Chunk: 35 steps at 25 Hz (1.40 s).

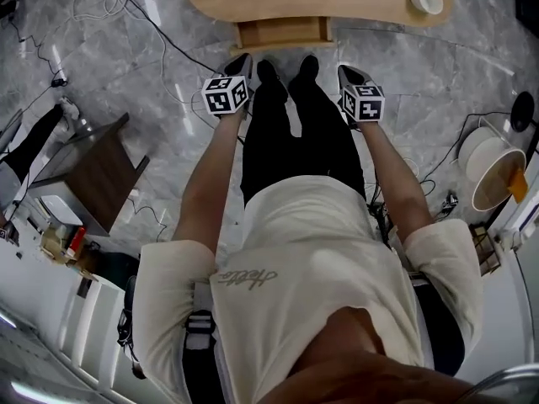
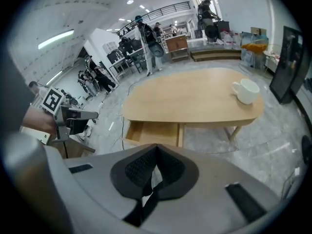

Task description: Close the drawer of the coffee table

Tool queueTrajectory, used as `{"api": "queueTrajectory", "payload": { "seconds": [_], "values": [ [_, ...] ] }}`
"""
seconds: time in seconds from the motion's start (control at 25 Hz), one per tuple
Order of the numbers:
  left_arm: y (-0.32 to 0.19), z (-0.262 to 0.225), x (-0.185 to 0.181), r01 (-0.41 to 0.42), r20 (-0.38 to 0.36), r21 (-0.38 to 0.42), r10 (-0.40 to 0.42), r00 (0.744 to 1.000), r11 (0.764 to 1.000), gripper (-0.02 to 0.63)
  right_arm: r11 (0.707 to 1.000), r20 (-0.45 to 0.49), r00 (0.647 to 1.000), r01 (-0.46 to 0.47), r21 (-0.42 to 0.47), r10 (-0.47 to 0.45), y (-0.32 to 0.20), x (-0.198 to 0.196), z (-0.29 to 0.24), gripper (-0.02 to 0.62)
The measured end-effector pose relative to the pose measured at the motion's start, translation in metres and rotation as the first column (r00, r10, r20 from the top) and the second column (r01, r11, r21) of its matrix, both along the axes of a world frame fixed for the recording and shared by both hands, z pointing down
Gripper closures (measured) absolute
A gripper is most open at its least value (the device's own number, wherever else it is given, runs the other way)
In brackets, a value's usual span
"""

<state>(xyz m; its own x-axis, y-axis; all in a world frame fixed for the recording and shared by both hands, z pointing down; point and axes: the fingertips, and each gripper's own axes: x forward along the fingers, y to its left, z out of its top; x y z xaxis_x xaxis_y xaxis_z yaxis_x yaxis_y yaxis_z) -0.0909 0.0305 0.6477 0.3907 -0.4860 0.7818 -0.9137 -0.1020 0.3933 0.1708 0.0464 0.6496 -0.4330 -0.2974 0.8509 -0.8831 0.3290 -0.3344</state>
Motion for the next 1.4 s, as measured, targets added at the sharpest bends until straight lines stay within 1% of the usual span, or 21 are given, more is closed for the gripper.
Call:
{"api": "queueTrajectory", "payload": {
  "seconds": [0.08,0.16,0.2,0.28,0.36,0.4,0.52,0.64,0.76,0.88,1.0,1.16,1.4],
  "values": [
    [0.006,0.038,-0.006,-0.015,0.004,-0.052,0.015,1.0,0.999,0.6,1.0,-0.006,1.0,-0.006,-0.027,0.006,0.001,-0.004,0.029,0.6],
    [0.017,0.076,-0.013,-0.032,0.024,-0.115,0.035,0.999,0.993,0.6,0.998,-0.006,1.0,-0.014,-0.063,0.014,0.002,-0.007,0.057,0.6],
    [0.025,0.093,-0.017,-0.034,0.038,-0.147,0.04,0.998,0.989,0.6,0.996,0.001,1.0,-0.031,-0.087,0.031,0.004,-0.009,0.071,0.6],
    [0.039,0.123,-0.023,-0.028,0.054,-0.203,0.04,0.998,0.979,0.6,0.985,0.022,0.995,-0.094,-0.142,0.098,0.009,-0.009,0.098,0.6],
    [0.051,0.148,-0.026,-0.03,0.053,-0.239,0.044,0.998,0.971,0.6,0.972,0.013,0.989,-0.143,-0.187,0.148,0.014,-0.007,0.127,0.6],
    [0.056,0.159,-0.027,-0.032,0.052,-0.251,0.046,0.998,0.967,0.6,0.967,-0.002,0.988,-0.151,-0.204,0.154,0.017,-0.005,0.141,0.6],
    [0.066,0.189,-0.034,-0.022,0.046,-0.272,0.036,0.998,0.962,0.6,0.962,-0.028,0.993,-0.114,-0.247,0.11,0.023,-0.006,0.185,0.6],
    [0.07,0.218,-0.042,-0.01,0.05,-0.285,0.025,0.998,0.959,0.6,0.957,0.008,1.0,-0.026,-0.287,0.03,0.027,-0.015,0.219,0.6],
    [0.079,0.249,-0.047,-0.021,0.066,-0.322,0.044,0.997,0.947,0.6,0.957,0.07,0.996,0.078,-0.278,-0.061,0.027,-0.027,0.241,0.6],
    [0.084,0.277,-0.053,-0.043,0.075,-0.364,0.075,0.994,0.93,0.6,0.955,0.083,0.989,0.141,-0.26,-0.123,0.019,-0.04,0.259,0.6],
    [0.079,0.292,-0.051,-0.056,0.063,-0.369,0.085,0.994,0.928,0.6,0.958,0.067,0.99,0.136,-0.253,-0.123,0.011,-0.045,0.273,0.6],
    [0.065,0.299,-0.04,-0.059,0.049,-0.363,0.082,0.995,0.93,0.6,0.956,0.046,0.996,0.088,-0.279,-0.078,0.006,-0.042,0.284,0.6],
    [0.042,0.307,-0.039,-0.047,0.036,-0.368,0.064,0.997,0.929,0.6,0.953,-0.012,1.0,0.012,-0.302,-0.016,0.005,-0.037,0.291,0.6]
  ]
}}
